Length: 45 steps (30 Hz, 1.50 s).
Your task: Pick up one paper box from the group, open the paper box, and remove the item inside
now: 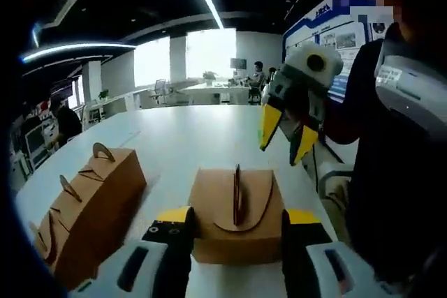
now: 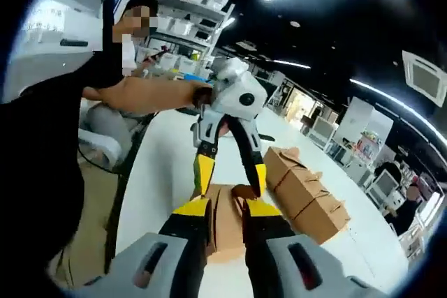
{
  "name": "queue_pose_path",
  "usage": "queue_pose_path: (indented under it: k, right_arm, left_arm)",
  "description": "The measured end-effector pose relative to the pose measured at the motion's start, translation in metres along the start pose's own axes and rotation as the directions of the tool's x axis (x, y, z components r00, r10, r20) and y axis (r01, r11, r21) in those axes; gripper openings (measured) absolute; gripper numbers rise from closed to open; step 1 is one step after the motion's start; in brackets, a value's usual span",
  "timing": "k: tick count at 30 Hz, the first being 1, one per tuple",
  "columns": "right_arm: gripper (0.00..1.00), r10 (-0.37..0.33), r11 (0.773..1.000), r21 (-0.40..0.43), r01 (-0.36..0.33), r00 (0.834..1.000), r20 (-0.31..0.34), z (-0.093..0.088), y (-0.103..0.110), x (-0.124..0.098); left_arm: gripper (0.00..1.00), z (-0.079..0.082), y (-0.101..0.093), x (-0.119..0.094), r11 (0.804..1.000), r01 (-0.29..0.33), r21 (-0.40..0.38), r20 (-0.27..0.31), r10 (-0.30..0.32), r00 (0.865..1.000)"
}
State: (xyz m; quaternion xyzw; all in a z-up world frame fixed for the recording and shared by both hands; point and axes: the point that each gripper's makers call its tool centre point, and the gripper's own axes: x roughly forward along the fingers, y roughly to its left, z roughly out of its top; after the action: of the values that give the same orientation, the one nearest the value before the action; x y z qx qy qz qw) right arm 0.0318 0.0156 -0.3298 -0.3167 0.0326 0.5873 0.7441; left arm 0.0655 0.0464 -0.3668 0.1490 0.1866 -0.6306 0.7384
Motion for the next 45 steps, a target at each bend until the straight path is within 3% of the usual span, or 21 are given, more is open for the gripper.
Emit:
queue_pose_path:
  k: [4, 9, 33, 35, 40, 44, 45]
  right_arm:
    - [0.15, -0.038, 0.997, -0.065, 0.031, 0.994, -0.104, -0.010, 0.000, 0.007]
    - [0.15, -0.017, 0.998, -0.057, 0.010, 0.994, -0.109, -0.009, 0.007, 0.013]
    - [0.14, -0.067, 0.996, -0.064, 0.056, 0.981, -0.183, -0.025, -0.001, 0.019]
    - [0.14, -0.089, 0.992, -0.105, 0.068, 0.974, -0.209, -0.028, -0.001, 0.020]
    - [0.13, -0.131, 0.987, -0.114, 0.110, 0.972, -0.194, -0.022, 0.002, 0.026]
    - [0.11, -0.210, 0.974, -0.132, 0.186, 0.957, -0.202, -0.023, -0.001, 0.026]
    - [0.10, -0.252, 0.964, -0.145, 0.225, 0.946, -0.204, -0.024, -0.004, 0.025]
  left_arm:
    - [0.51, 0.000, 0.000, 0.000, 1.000, 0.013, -0.014, 0.012, -0.013, 1.000]
    - [0.51, -0.001, 0.001, 0.001, 1.000, 0.017, -0.014, 0.014, -0.017, 1.000]
    - [0.51, -0.001, 0.001, 0.002, 0.999, 0.046, -0.024, 0.051, -0.044, 0.998]
    - [0.51, -0.001, 0.001, 0.002, 0.999, 0.046, -0.024, 0.052, -0.045, 0.998]
    - [0.51, -0.001, 0.001, 0.003, 0.999, 0.046, -0.027, 0.063, -0.044, 0.997]
    - [0.51, -0.001, 0.001, 0.002, 0.999, 0.044, -0.028, 0.079, -0.042, 0.996]
    - [0.51, -0.001, 0.001, 0.002, 0.999, 0.044, -0.028, 0.081, -0.041, 0.996]
